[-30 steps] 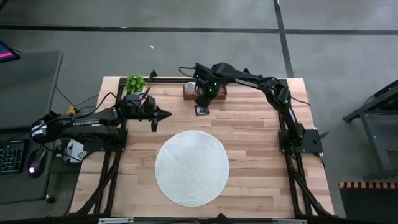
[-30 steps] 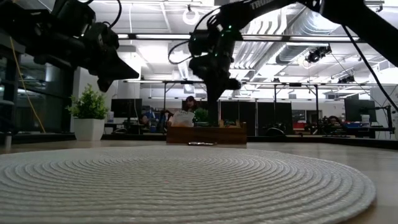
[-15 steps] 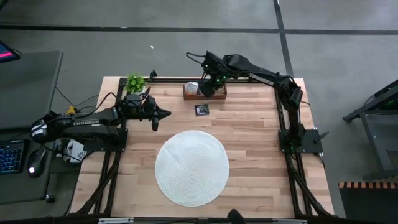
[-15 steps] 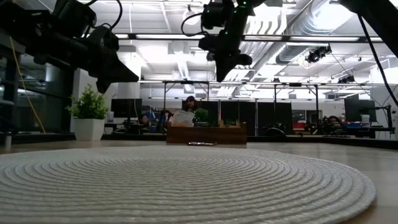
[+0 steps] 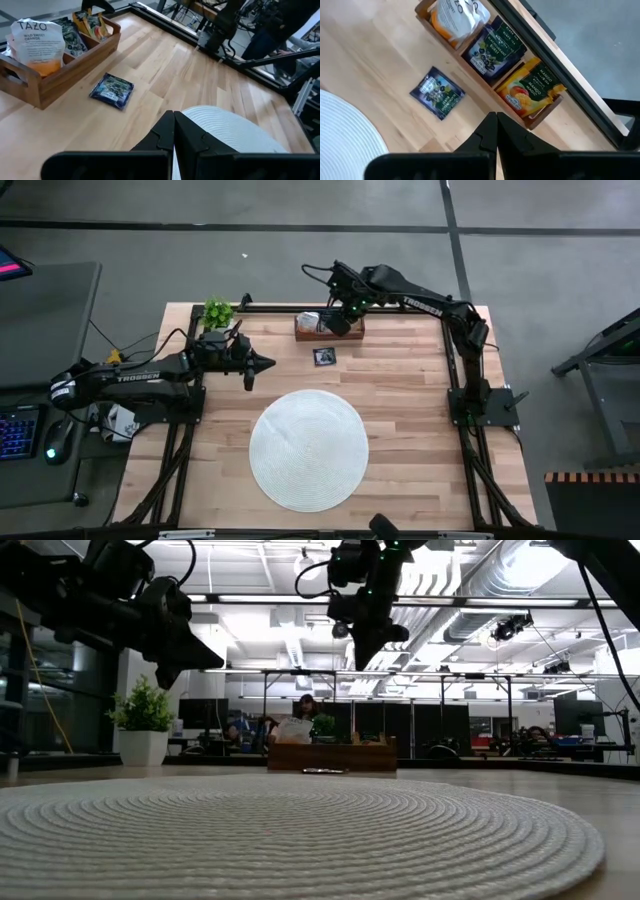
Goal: Pick & Place Tea
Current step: Put the blue tea bag into the middle section of the wooden organizer
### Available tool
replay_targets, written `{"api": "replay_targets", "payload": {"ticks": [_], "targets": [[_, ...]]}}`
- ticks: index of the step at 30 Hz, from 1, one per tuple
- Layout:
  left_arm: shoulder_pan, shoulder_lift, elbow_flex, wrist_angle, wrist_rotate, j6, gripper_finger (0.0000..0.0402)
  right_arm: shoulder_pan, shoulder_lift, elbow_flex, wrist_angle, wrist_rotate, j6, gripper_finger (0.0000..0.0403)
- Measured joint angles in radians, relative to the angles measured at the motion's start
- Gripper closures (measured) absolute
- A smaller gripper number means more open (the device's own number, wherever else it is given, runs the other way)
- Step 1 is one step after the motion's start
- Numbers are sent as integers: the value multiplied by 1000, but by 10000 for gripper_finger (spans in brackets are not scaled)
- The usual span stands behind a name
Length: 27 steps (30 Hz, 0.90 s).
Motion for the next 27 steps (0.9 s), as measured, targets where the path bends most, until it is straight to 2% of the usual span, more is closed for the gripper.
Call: {"api": "replay_targets", "payload": {"ticks": [9, 15, 18, 22, 27], "targets": [[0, 0, 0, -21, -51, -16, 401, -2, 1, 0, -3, 0, -55, 402], [0, 1, 15, -6, -27, 99, 394, -35, -30, -1, 42, -44, -76, 402], [0, 35, 46, -9, -71, 141, 367, -54, -53, 0, 58, -55, -79, 402], [0, 115, 95, -25, -105, 199, 306, -70, -64, -6, 52, -53, -83, 402], [0, 285, 166, -36, -66, 222, 247, -77, -71, -31, 66, -48, -84, 403]]}}
